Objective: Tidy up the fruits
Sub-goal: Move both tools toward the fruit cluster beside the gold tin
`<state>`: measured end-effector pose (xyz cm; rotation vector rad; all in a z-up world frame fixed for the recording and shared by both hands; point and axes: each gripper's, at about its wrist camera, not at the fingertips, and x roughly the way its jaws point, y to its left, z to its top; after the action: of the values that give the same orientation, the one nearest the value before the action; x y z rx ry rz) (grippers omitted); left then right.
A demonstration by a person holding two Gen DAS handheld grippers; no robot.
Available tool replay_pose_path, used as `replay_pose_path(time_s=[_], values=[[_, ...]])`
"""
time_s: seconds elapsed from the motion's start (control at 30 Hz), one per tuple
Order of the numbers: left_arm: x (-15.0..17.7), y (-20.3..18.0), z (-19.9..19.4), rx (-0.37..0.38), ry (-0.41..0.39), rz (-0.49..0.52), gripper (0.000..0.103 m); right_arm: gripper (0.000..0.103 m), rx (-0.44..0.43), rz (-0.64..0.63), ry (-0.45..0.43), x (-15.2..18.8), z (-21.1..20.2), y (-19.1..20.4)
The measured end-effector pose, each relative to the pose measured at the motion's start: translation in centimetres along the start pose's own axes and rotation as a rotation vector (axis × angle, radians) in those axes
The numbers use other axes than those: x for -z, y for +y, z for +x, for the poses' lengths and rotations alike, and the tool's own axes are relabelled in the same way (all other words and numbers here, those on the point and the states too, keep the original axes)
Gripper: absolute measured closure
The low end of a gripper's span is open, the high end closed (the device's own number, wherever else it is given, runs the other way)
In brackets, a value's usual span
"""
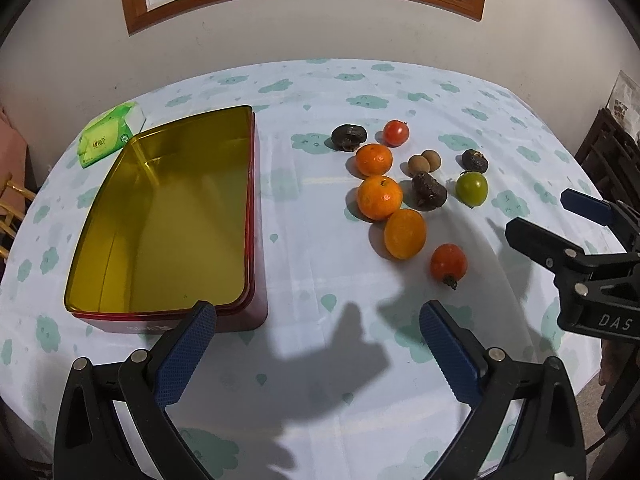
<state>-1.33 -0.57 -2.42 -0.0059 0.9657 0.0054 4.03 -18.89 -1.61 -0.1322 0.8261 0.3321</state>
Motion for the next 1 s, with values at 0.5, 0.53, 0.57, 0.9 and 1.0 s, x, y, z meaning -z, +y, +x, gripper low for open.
replay_pose_path(time_s=[0.5,0.53,0.57,0.9,1.0], values=[[0.2,0.2,-0.1,-0.004,-0.001,-0.004,0.006,0.001,-0.024,-0.031,0.030,1.0,0.6,1.4],[0.3,0.3,-0.2,-0.004,-0.003,-0.005,0.006,0.001,-0.024,-0.036,0.030,1.0,0.5,1.5],[0.3,0.3,-0.2,-0.004,-0.004,-0.006,0.007,0.001,-0.021,-0.038,0.030,1.0,0.5,1.6],[0.0,0.8,-1.1,0.001,-0.033,-0.016,0.006,0.001,-0.019,-0.041,0.021,0.8,0.3,2.0],[-0.1,1.1,-1.3,-0.005,-0.040,-0.022,0.006,0.002,-0.016,-0.046,0.020,0.8,0.0,2.2]])
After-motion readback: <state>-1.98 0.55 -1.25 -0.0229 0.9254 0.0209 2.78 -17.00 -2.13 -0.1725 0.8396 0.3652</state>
